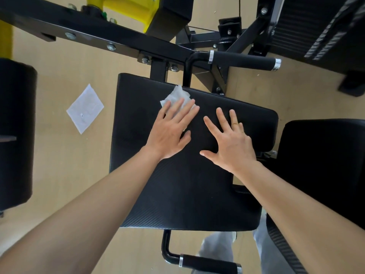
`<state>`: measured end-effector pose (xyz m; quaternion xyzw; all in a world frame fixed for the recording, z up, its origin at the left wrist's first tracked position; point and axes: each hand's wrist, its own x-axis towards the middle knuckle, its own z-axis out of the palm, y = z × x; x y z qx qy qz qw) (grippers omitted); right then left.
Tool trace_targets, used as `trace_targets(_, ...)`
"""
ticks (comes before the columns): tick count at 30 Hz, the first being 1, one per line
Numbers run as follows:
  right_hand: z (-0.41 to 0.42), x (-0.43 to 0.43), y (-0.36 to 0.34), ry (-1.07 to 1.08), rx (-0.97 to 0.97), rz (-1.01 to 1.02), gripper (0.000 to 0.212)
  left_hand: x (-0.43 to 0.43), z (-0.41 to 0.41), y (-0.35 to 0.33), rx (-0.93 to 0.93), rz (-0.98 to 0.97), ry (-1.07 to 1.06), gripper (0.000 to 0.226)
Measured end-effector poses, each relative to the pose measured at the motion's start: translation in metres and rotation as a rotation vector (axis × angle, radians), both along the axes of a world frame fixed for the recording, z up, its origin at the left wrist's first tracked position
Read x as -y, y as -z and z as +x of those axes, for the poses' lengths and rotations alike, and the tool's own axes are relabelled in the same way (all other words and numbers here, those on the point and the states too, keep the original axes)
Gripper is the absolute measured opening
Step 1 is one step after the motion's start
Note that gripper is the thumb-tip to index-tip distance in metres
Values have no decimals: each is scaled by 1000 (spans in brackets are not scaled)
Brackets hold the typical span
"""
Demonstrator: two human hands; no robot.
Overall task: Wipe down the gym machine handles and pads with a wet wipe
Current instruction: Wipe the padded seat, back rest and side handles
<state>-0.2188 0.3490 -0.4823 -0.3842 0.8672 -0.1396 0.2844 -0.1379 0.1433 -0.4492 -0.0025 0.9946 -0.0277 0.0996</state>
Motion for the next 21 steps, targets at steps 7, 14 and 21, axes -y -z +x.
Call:
trace_targets(7, 8, 15, -3, 309, -82, -388, 54, 15, 29, -5, -95, -163, -358, 73)
trace_targets(14, 5, 79, -13, -124, -208, -567, 50, 12, 32, 4, 14, -231, -433, 78)
trace_targets(21, -28, 91, 10, -227, -176, -299, 57, 8, 30, 2, 53, -268, -472, 86)
